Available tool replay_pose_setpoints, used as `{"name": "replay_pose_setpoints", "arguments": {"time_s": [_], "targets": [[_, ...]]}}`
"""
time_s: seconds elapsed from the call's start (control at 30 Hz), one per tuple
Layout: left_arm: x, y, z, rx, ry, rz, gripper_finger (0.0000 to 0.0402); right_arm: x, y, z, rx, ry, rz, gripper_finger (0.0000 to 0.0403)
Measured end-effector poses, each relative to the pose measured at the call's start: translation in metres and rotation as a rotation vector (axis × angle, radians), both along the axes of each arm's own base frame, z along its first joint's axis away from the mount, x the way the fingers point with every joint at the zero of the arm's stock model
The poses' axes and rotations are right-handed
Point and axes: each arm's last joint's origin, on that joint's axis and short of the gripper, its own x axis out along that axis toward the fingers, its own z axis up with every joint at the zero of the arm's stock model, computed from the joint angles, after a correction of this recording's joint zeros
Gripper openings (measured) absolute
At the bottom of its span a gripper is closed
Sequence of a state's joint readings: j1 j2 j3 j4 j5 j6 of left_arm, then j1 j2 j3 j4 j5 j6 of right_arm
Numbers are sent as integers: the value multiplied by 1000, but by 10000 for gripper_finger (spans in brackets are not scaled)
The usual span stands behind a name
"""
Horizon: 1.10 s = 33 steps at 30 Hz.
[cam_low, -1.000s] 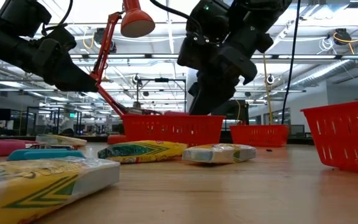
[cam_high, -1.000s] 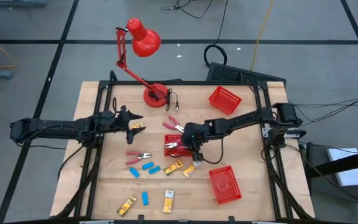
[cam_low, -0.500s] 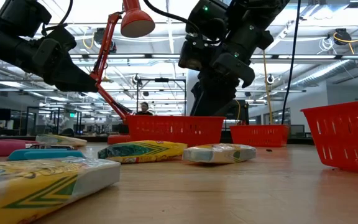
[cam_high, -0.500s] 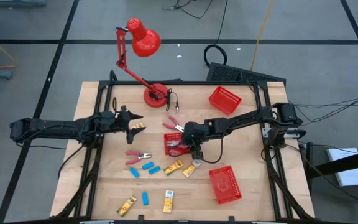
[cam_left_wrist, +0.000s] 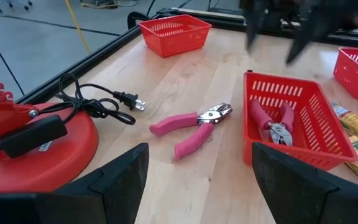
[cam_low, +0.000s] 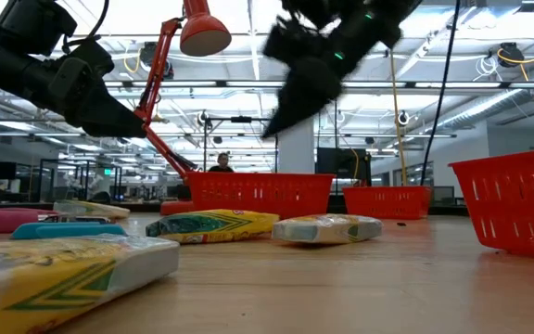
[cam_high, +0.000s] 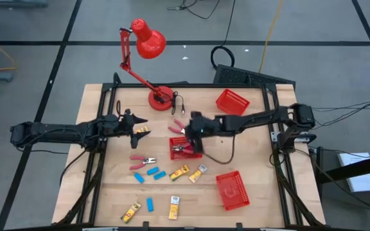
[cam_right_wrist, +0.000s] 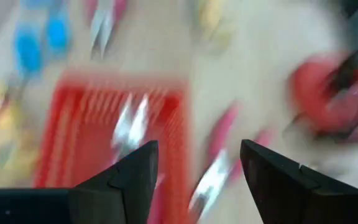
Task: Pick & Place School Supplies
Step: Put the pink hole puncher into the middle red bin
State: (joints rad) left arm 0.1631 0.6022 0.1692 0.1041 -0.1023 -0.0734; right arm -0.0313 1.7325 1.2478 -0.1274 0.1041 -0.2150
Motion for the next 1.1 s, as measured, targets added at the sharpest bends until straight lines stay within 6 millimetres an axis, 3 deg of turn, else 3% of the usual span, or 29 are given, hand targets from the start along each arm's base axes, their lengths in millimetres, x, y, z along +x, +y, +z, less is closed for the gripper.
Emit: {"name": "replay_pose_setpoints", "arguments": {"time_s": [0.17,0.37,0.57,0.87,1.1], "targets": [[0,0,0,-1,3,-1,285,-1,-40,15,34,-76,-35,219],[5,3,0,-19,-24,26,285,-8,-73,9,44,-52,-80,220],[29,12,-12,-37,77,28,285,-10,-77,10,26,-42,-74,220],[102,30,-2,19,362,-101,285,-23,-73,7,1,98,-93,220],[134,48,-17,15,499,-136,285,-61,-66,19,-55,85,-126,220]]}}
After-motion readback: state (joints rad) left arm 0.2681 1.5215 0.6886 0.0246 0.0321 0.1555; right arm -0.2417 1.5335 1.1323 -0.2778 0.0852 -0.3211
